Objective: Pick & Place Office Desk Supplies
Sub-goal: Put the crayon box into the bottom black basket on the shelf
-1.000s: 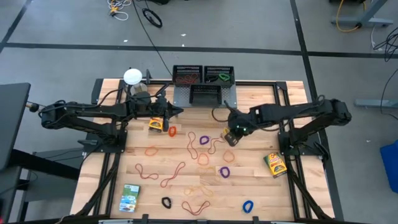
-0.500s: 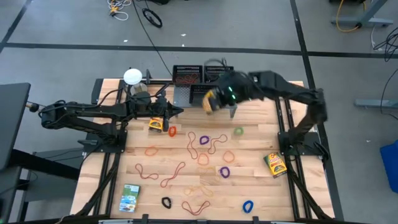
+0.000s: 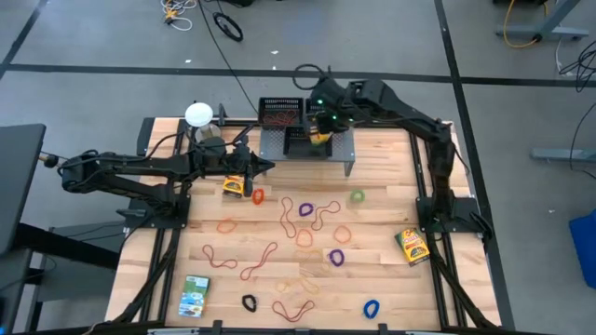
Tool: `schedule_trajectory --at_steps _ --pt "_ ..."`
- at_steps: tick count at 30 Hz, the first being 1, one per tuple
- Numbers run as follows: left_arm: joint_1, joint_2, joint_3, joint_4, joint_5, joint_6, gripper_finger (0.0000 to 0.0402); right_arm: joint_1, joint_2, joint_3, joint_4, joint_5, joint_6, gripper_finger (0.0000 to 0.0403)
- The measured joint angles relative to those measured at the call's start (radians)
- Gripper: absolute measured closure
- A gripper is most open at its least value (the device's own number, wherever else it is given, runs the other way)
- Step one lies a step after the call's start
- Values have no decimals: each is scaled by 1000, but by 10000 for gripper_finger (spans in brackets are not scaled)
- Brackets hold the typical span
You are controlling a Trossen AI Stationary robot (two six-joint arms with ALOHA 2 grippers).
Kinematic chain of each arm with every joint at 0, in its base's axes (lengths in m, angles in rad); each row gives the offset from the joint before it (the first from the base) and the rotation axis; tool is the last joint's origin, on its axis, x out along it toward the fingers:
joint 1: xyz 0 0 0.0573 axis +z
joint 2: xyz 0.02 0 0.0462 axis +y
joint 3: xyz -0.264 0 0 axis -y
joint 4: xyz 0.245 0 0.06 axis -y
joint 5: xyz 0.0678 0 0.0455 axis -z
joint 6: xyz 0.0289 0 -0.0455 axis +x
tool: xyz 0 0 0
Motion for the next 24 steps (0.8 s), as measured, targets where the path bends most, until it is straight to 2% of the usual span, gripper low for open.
schedule_trajectory --at_steps 9,24 --pt "0 0 0 0 0 0 388 -25 55 -2 -37 -14 16 309" --pt "0 0 0 1 0 0 388 -42 93 -1 -81 23 45 309"
